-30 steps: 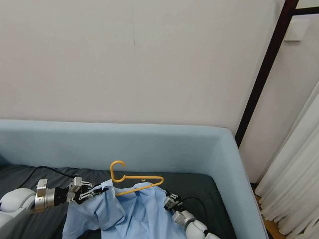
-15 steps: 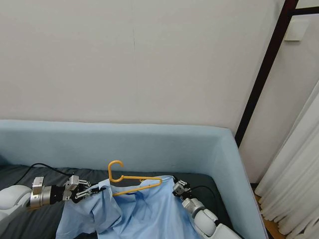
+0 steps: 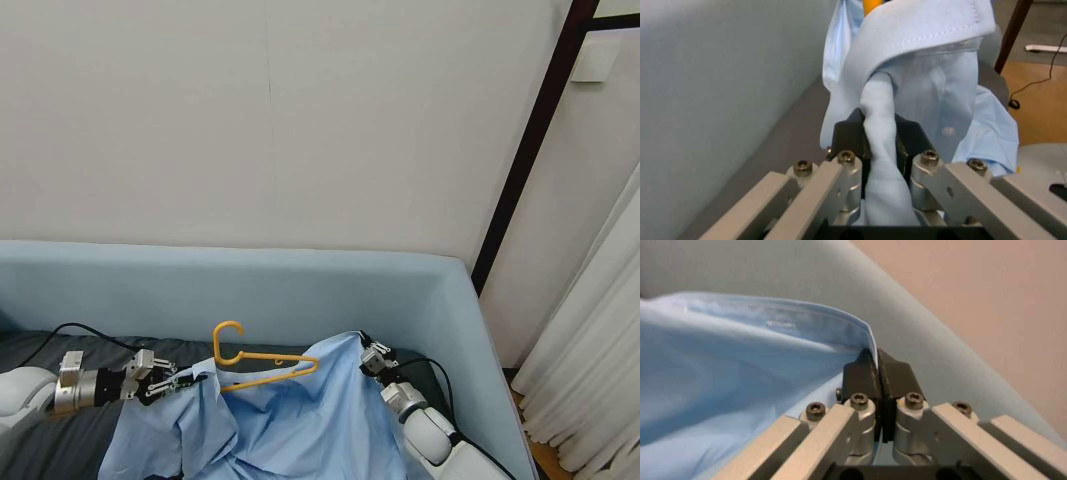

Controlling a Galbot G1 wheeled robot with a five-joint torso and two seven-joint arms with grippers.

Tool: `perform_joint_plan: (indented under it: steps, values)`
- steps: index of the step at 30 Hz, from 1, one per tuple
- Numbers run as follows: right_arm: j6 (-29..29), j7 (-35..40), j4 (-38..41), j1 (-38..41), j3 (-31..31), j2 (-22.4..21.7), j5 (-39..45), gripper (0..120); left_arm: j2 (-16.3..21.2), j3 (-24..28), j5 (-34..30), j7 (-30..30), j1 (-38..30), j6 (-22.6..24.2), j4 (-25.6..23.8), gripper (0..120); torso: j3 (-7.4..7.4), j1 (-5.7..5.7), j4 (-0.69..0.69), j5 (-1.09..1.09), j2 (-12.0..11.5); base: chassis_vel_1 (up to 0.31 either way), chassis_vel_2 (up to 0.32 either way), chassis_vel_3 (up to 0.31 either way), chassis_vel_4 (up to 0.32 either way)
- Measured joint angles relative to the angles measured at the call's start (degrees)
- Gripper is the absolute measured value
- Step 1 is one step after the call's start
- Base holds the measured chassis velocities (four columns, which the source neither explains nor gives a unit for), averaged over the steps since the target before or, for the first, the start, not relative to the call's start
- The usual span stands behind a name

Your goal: Pick up the clothes from the sofa and hang them on the clothes hanger.

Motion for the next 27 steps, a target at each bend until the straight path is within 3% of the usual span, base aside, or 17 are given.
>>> perform_joint_plan:
  steps: [18, 27]
  values:
    - [-1.5, 0.4, 13.4, 0.4, -0.8, -4.9, 2.9, 0, -3.8, 3.2, 4.8, -3.0, -2.1, -0.4, 2.1, 7, 0.00, 0.00, 0.01, 0.00, 0.0, 0.000, 0.000, 0.000, 0.000]
    - [-1.2, -0.5, 18.2, -1.9, 1.3, -8.4, 3.6, 0, -5.4, 3.4, 3.5, -4.8, -3.4, -0.1, 3.5, 7, 0.00, 0.00, -0.01, 0.00, 0.0, 0.000, 0.000, 0.000, 0.000]
